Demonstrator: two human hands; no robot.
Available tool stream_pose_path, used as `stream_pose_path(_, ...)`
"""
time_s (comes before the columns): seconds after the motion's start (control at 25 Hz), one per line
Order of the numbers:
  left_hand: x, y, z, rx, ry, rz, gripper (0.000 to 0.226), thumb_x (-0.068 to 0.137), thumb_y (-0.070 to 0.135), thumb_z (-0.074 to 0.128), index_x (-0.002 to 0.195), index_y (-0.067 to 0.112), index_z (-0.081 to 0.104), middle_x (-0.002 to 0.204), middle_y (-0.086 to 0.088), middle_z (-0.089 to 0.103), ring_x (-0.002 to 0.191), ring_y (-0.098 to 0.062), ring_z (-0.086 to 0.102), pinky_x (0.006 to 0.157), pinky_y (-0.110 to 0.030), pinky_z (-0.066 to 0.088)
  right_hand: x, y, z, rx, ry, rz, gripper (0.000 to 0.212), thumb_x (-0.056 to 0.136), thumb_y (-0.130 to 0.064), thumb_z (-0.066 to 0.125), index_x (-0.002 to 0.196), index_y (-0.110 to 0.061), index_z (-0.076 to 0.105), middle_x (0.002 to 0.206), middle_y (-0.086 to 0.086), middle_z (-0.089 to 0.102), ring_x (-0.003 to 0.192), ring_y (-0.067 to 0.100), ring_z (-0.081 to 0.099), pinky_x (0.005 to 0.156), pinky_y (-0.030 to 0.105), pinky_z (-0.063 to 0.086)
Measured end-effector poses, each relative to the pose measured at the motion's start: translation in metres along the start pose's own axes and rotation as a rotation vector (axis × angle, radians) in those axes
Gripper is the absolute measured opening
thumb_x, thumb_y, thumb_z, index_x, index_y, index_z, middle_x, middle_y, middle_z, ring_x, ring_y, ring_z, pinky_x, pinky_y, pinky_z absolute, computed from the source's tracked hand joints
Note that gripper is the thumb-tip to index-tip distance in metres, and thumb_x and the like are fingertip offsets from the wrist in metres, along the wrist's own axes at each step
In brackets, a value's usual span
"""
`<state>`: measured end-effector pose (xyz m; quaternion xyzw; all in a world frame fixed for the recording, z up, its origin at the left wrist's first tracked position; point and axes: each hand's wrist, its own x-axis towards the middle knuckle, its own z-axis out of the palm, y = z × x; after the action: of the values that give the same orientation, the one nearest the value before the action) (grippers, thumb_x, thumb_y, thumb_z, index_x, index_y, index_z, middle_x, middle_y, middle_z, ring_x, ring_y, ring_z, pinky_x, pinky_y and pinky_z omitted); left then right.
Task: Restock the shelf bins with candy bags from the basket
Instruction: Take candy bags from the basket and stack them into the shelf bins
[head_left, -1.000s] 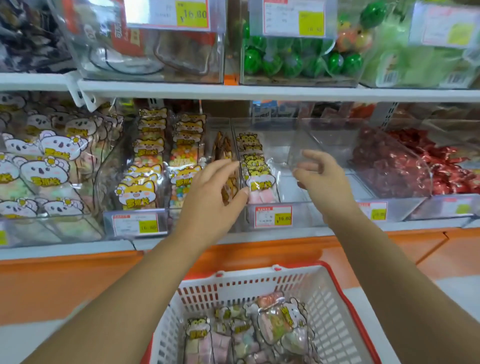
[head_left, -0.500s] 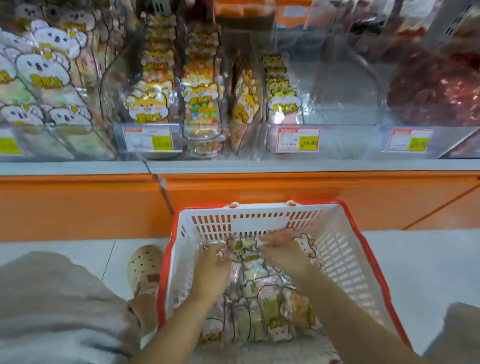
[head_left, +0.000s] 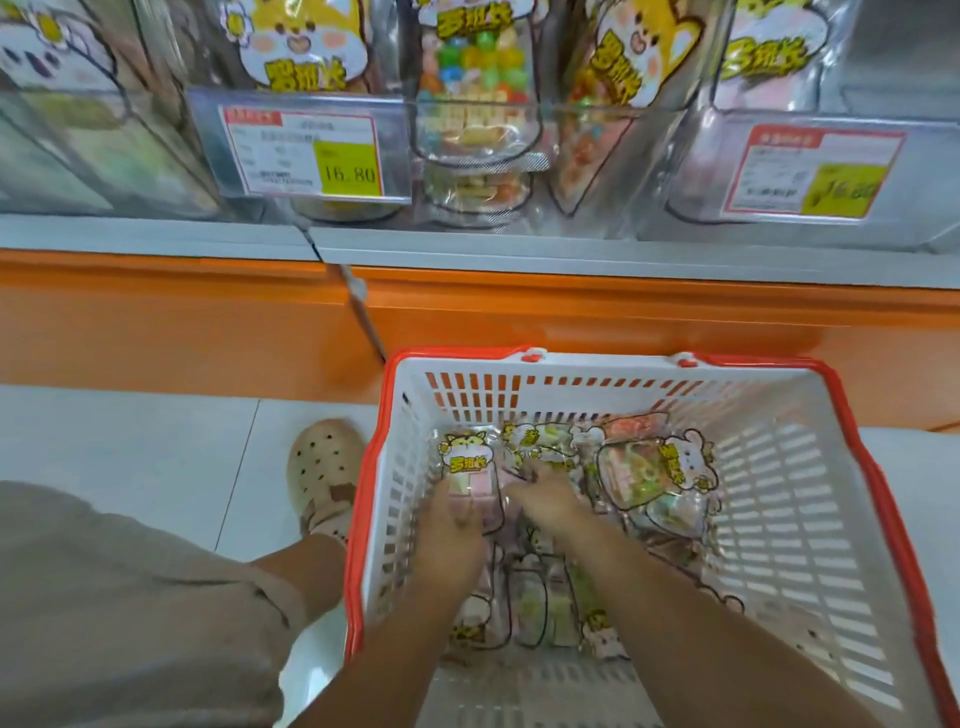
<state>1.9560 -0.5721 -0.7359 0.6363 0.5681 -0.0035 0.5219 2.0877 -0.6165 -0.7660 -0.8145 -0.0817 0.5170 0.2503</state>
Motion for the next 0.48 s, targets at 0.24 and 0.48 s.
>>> stream_pose_path(0.24,0.007,-0.006,0.008,-0.018,0.093,-0.035,0.031,0.095,0.025,0.056,0.124,0.018,0.053,0.11,-0.007,0.063,0.101,-0.026,0.06,0.078,-0.033,0.046,-0.006,0.0,-0.008,0.008,-0.068,-0.031,0.042,0.082,-0.039,0.069,0.113,-0.011,0.058,0.118,0.007,0.058,0.108,0.025,0.056,0.087,0.033,0.044)
stream_pose_path(0.48,0.006,0.006,0.005,-0.306,0.041,-0.179,0.026,0.089,0.032,0.067,0.108,0.018,0.058,0.107,-0.005,0.061,0.099,-0.022,0.059,0.088,-0.037,0.05,-0.024,0.015,-0.028,0.358,-0.125,-0.123,0.038,0.082,-0.022,0.076,0.117,-0.015,0.062,0.12,0.004,0.06,0.106,0.021,0.059,0.084,0.036,0.049)
